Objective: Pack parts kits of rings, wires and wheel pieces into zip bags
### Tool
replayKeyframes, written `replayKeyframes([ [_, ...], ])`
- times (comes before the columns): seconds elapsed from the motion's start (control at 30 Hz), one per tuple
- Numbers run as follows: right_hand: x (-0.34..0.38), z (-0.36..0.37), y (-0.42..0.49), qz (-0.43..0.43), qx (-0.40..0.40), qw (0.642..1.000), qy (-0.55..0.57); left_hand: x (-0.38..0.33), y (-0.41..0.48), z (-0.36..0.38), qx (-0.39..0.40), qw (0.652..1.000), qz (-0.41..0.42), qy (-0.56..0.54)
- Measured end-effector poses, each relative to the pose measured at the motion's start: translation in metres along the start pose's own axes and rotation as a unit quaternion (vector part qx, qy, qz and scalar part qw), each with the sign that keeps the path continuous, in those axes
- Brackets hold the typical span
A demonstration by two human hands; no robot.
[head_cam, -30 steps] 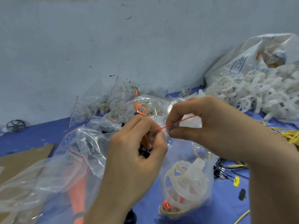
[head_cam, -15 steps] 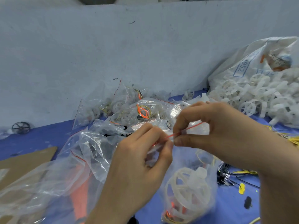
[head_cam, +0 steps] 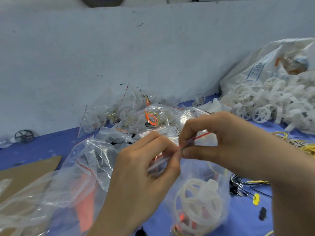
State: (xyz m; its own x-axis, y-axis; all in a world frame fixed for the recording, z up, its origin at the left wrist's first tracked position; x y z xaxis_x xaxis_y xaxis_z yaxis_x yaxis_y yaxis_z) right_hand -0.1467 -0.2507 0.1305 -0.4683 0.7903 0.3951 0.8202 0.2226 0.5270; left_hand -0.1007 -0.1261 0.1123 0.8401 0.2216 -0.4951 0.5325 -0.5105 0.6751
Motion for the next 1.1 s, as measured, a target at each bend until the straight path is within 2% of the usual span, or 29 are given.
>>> replayKeyframes([
  [0.67,-0.002,-0.007,-0.004,0.011,-0.02,1.0,-0.017,0.008,0.0,-0.01,0.041,0.999,0.018,0.029],
  [0.87,0.002,-0.002,0.0,0.015,-0.008,0.999,-0.039,0.017,0.0,-0.008,0.062,0.997,-0.025,0.041],
  [1.1,0.01,0.009,0.009,0.011,-0.011,0.998,-0.059,0.01,0.002,-0.008,0.04,0.999,-0.018,0.031],
])
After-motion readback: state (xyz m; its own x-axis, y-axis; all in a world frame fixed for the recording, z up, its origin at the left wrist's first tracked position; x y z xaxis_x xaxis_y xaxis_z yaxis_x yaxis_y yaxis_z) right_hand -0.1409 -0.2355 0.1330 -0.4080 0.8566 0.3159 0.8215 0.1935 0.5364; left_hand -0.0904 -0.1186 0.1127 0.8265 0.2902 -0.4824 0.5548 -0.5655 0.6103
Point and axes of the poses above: each hand's wrist, its own y-axis towards the middle knuckle, its own z-axis out of the palm, x = y × z, the point moved 6 cm from there along y, towards the middle knuckle, and after that the axes turned 12 degrees about -z, right-handed, at the moved point
